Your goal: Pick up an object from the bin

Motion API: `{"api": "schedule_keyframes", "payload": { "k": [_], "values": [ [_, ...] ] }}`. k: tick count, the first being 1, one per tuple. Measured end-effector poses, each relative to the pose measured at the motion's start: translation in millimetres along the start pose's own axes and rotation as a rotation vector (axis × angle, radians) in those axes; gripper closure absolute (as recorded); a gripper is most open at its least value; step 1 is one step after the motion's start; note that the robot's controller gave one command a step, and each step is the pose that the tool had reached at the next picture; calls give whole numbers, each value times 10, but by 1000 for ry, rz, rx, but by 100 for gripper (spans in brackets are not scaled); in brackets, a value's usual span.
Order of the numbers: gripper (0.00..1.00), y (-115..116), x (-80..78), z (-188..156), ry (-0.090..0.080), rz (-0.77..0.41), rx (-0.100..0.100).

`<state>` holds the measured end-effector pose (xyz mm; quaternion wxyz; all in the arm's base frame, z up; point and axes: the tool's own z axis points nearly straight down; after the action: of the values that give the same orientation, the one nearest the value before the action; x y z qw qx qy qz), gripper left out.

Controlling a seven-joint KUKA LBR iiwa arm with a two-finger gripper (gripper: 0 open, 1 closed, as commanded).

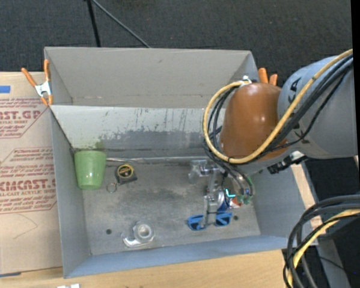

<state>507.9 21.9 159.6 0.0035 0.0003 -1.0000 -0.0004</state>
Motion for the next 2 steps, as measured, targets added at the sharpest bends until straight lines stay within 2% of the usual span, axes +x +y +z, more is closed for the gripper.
{"api": "schedule_keyframes", "payload": {
  "k": [1,2],
  "values": [
    [0,146,61,-856,-15,-181,1],
    [0,-508,-106,404,-1,-173,1]
  ]
}}
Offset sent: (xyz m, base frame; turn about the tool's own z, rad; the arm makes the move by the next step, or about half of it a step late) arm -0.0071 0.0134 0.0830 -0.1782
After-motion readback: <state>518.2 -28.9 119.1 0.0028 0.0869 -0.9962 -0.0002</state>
